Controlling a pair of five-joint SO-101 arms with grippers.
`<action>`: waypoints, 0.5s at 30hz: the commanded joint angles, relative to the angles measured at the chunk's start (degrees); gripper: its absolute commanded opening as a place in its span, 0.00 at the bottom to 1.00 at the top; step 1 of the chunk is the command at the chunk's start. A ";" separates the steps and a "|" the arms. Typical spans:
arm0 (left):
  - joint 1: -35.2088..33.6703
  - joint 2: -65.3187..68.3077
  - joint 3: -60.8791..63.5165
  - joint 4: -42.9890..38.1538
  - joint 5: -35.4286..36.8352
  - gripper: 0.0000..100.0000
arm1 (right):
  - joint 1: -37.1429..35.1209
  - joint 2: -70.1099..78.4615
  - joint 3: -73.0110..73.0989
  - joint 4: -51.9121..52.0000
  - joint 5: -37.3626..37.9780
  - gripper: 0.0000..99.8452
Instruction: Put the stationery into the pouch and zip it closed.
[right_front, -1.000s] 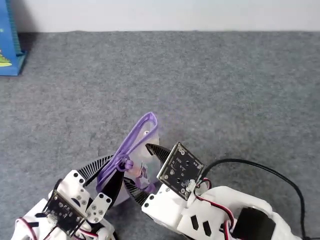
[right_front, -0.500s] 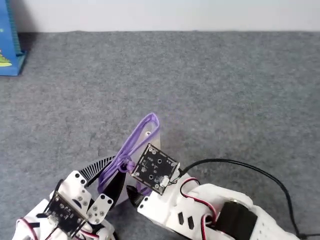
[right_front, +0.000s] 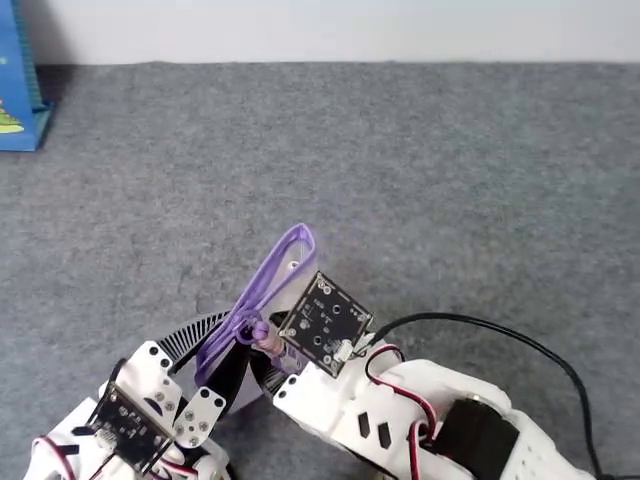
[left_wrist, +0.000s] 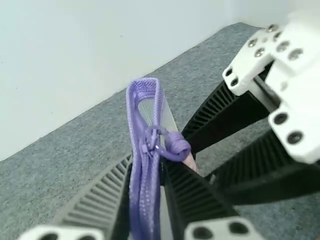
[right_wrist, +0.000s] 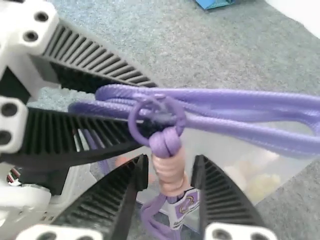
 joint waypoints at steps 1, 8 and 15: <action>0.44 -0.35 0.40 0.44 -0.44 0.01 | 0.48 -0.04 -3.69 -1.71 0.70 0.14; 0.26 -0.35 0.40 0.44 -0.44 0.01 | 0.84 -0.13 -4.13 -5.85 1.67 0.08; 0.26 -0.35 0.48 0.53 -0.44 0.01 | 11.21 -6.90 -5.01 -10.15 5.01 0.01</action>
